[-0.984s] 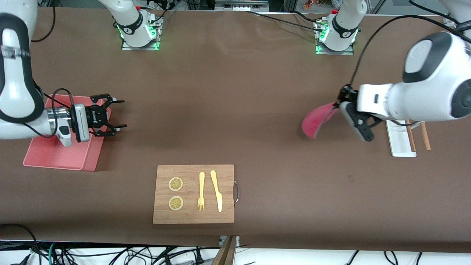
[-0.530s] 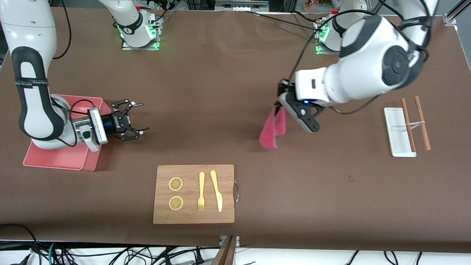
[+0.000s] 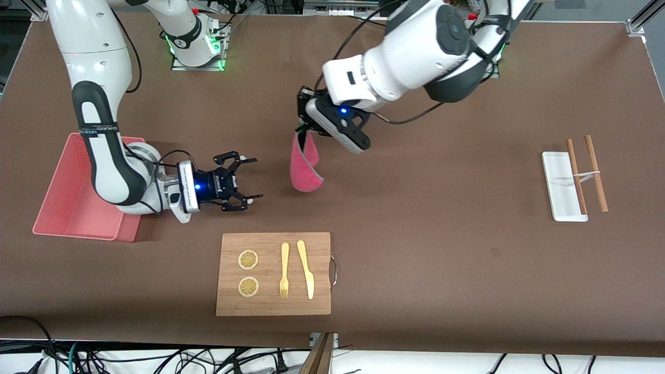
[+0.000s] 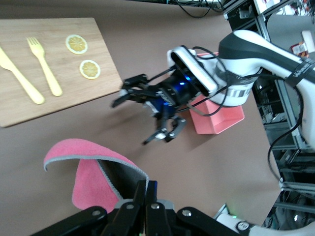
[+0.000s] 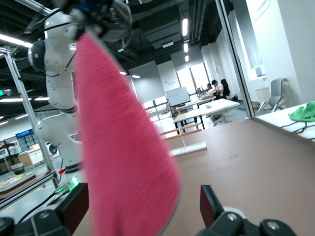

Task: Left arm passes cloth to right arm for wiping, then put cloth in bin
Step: 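Lift the cloth with the left gripper while the right gripper moves toward it, then grasp the hanging cloth with the right gripper below the left gripper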

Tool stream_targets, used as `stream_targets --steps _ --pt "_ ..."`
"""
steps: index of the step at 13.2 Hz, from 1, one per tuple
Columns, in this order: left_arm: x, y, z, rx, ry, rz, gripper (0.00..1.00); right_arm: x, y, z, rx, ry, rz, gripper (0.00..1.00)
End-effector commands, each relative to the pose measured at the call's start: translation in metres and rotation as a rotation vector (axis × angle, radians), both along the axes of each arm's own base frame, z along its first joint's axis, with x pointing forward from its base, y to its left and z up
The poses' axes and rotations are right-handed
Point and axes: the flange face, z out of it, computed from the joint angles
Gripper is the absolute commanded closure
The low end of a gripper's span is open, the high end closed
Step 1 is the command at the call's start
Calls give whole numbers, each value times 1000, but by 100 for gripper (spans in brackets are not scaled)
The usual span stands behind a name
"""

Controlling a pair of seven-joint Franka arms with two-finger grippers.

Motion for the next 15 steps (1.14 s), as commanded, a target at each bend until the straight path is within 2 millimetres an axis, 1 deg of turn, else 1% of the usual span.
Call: stream_targets --steps 1,3,6,8,10,12,13,14,15 --pt "5 -4 7 -34 26 49 100 2 27 7 30 -20 -43 0" --pt "4 -4 8 -36 35 57 100 -3 39 4 32 -14 -40 0" --pt "4 -4 9 -37 33 57 100 -11 49 -2 31 2 -27 0" --pt "4 -4 9 -37 33 59 100 -16 63 -2 43 10 -27 0" --pt "4 -3 10 -37 32 59 100 -20 73 0 45 7 -13 0" --pt "4 -2 11 -38 29 59 100 -26 91 -1 58 -19 -16 0" --pt "4 -2 11 -38 30 60 100 -35 107 -5 61 -21 -14 0" --pt "4 -2 12 -39 29 60 100 -43 117 -9 67 -17 -31 0" --pt "5 -2 12 -39 29 62 100 -48 123 -11 74 -11 -34 0"
